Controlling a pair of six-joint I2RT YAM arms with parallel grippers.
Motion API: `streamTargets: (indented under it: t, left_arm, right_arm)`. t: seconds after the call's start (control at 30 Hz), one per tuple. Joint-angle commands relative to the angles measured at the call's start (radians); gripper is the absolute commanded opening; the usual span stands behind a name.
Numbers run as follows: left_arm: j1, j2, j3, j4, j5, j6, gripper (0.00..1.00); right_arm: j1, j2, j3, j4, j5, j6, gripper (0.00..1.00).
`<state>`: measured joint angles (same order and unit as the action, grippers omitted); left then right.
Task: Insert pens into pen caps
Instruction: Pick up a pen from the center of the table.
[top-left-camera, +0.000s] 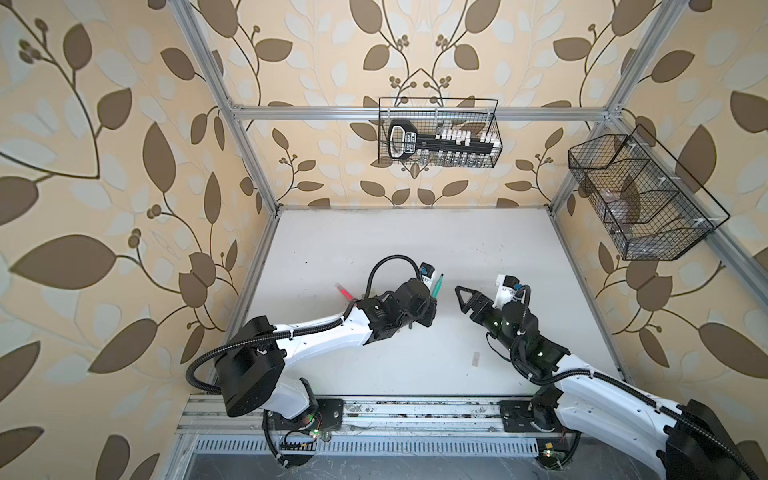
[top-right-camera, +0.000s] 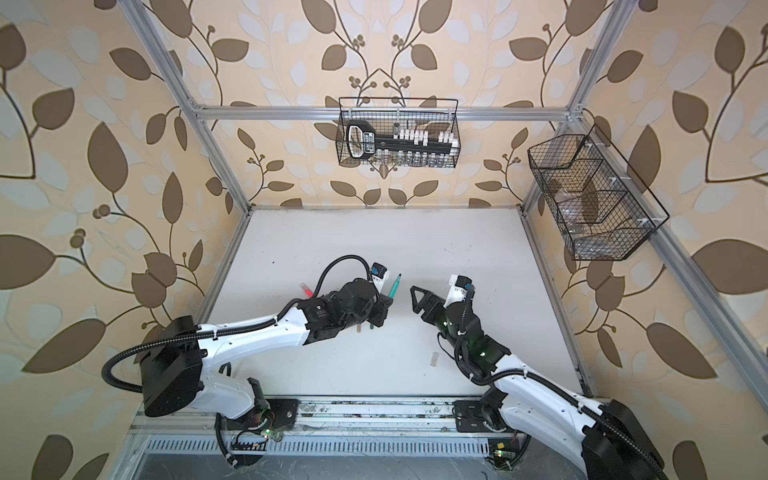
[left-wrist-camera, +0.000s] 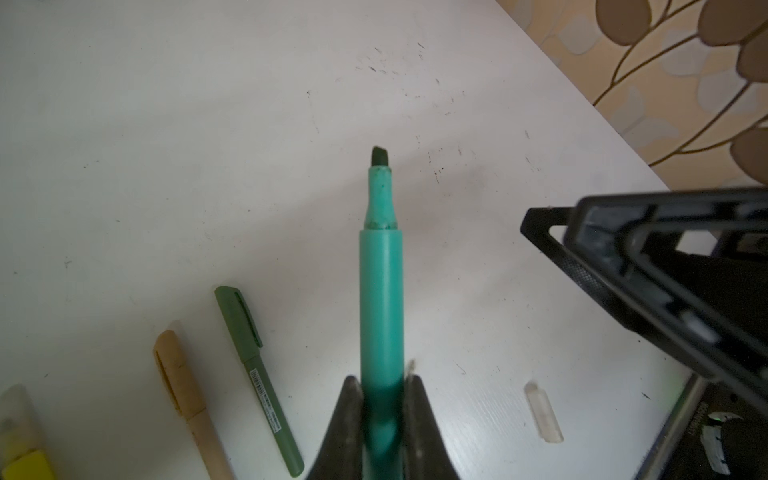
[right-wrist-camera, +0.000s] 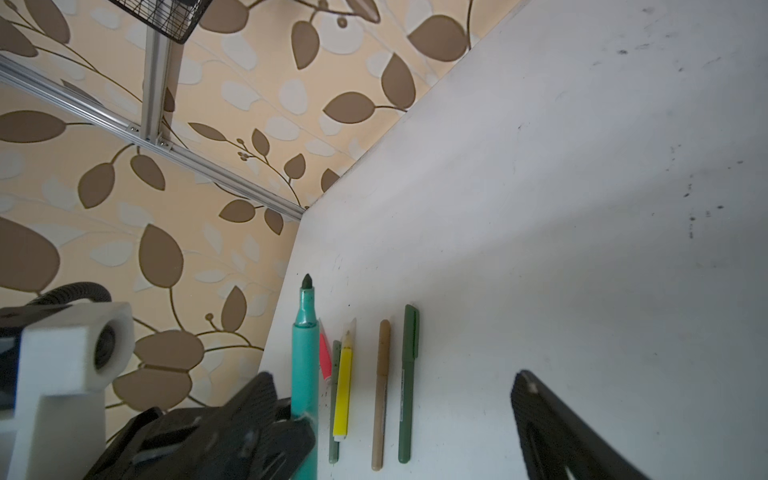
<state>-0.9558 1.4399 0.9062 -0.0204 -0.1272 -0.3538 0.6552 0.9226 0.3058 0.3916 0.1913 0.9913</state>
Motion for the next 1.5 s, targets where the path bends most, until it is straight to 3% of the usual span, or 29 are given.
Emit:
streamTargets:
  t: [0.0, 0.33, 0.73, 0.9, 1.17, 1.37, 1.47]
  left_arm:
    - [0.000, -0.045, -0.012, 0.056, 0.071, 0.006, 0.00]
    - [-0.001, -0.087, -0.083, 0.137, 0.205, 0.022, 0.00]
    - [0.000, -0.089, -0.090, 0.142, 0.226, 0.033, 0.00]
    - [-0.001, -0.080, -0.084, 0.142, 0.215, 0.027, 0.01]
    - [-0.001, -0.048, -0.068, 0.154, 0.214, 0.025, 0.23]
    - [-0.001, -0.028, -0.054, 0.175, 0.224, 0.026, 0.25]
    - [-0.001, -0.018, -0.052, 0.185, 0.223, 0.031, 0.15]
  right_arm:
    - [0.033, 0.098, 0.043, 0.150, -0.087, 0.026, 0.80]
    - [0.012, 0.240, 0.073, 0.253, -0.172, 0.066, 0.69]
    - [0.024, 0.285, 0.100, 0.260, -0.183, 0.075, 0.26]
    - [0.042, 0.269, 0.102, 0.243, -0.166, 0.073, 0.00]
    - [0.064, 0.236, 0.093, 0.234, -0.140, 0.075, 0.00]
    - [0.078, 0.226, 0.090, 0.231, -0.128, 0.076, 0.00]
    - [0.081, 0.221, 0.085, 0.230, -0.122, 0.080, 0.00]
